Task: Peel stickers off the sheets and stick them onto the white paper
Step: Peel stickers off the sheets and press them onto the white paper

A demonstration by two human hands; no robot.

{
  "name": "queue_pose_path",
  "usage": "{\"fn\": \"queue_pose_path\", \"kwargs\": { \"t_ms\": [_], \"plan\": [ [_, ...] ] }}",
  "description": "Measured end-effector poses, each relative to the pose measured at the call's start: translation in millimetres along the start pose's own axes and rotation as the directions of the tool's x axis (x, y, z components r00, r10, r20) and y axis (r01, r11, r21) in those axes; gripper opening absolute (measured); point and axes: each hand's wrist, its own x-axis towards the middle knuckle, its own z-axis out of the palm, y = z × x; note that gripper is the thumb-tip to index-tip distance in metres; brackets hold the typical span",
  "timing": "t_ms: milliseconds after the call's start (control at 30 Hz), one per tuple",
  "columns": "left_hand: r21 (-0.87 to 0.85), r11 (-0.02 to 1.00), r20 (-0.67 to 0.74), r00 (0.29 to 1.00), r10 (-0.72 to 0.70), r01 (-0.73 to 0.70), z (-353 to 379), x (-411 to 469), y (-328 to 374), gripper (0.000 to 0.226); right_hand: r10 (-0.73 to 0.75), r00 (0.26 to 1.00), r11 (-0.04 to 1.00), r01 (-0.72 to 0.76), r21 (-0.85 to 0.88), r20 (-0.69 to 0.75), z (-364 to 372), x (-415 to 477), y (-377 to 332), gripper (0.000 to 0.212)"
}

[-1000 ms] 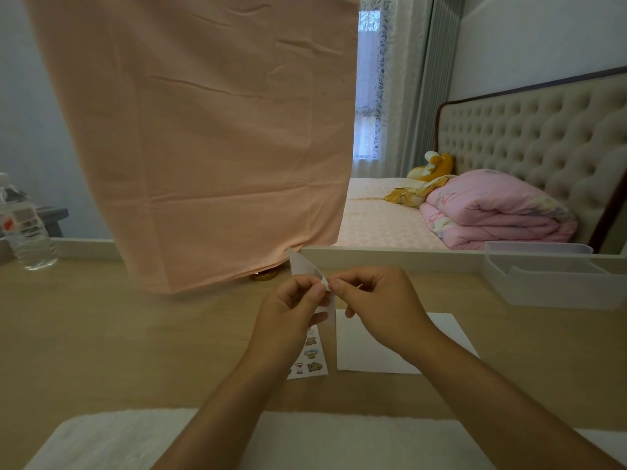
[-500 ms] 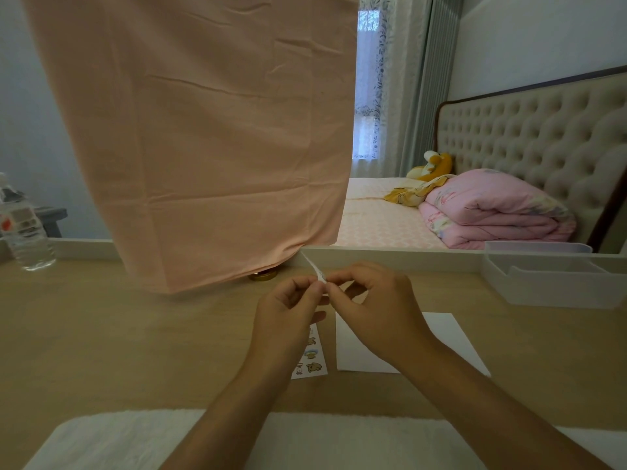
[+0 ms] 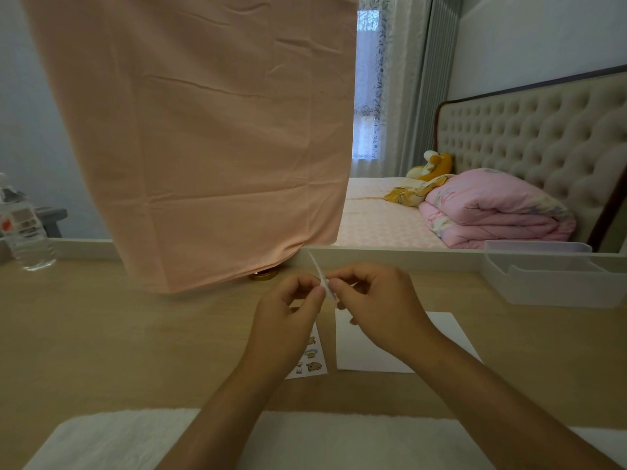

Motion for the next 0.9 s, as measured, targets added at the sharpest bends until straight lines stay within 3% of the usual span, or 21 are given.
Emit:
{"fn": "queue_pose_path", "kwargs": {
  "t_ms": [167,267,433,633,900],
  "plan": [
    [-0.234,0.962,-0.011,0.989,-0.144,0.138,4,-2,5,0.012,-0.263,0.964,0.943,0.247,-0.222,-0.044,2,-3,2,0.013],
    [-0.252,0.948,-0.017,0.979,-0.204,0.193,4,-1,5,0.015,-0.322,0.946,0.912,0.299,-0.282,-0.04,3,-3,5,0.014],
    [-0.269,0.932,-0.01,0.967,-0.254,0.242,5,-1,5,0.018,-0.258,0.965,0.938,0.235,-0.253,-0.058,4,-4,5,0.013],
    [-0.314,0.91,-0.019,0.957,-0.29,0.27,5,0,6,0.015,-0.004,1.0,0.999,0.003,-0.047,-0.019,3,-4,-5,0.013],
    [-0.279,0.929,-0.035,0.964,-0.263,0.244,6,-1,7,0.017,-0.023,0.998,0.998,0.02,-0.057,-0.056,-1,-4,-7,0.011]
  ]
}}
